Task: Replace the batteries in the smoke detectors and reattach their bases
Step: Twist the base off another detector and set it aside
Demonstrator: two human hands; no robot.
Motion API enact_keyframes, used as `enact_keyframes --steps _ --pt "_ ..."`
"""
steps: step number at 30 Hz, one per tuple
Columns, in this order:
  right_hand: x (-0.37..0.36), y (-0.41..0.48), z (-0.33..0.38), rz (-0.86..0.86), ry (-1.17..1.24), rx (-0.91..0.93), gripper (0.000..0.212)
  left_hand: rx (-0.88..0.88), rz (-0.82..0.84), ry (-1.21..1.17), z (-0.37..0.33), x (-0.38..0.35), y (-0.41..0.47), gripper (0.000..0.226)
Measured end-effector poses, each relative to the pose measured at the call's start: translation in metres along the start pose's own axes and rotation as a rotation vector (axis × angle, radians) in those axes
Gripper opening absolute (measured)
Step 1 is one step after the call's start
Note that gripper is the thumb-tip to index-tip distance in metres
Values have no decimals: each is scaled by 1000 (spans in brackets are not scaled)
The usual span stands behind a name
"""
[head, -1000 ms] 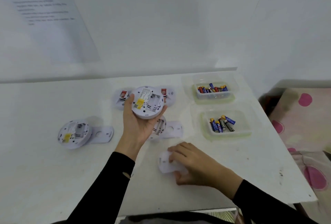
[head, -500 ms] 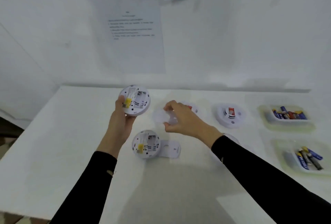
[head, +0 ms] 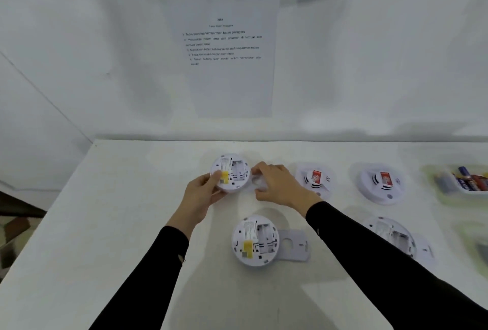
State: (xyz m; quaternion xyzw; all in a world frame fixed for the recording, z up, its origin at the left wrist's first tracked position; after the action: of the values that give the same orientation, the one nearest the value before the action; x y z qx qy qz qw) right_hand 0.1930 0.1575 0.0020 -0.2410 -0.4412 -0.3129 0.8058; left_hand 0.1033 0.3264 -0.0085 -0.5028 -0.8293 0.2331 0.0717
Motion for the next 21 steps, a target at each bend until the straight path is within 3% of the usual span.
enact_keyframes --steps 9,16,21 --pt "1 3 -19 -21 -34 -22 52 67 -65 -18 23 -3 16 38" --pt "11 1 -21 -47 -31 -35 53 91 -68 135 18 0 13 38" --pt "11 3 -26 -6 11 -39 52 188 -34 30 30 5 10 49"
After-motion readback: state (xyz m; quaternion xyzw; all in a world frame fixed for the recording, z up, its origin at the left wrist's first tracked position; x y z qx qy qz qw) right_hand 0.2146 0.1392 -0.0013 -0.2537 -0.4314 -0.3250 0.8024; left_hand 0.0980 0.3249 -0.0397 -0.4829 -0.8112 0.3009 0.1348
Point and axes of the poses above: each hand's wrist, its own y-axis towards the middle knuckle, its own x-axis out of the back of the hand, z = x × y, the point moved 7 cm from there along y, towards the middle knuckle, and after that the axes turned 1 degree about z, right-handed, at the moved point
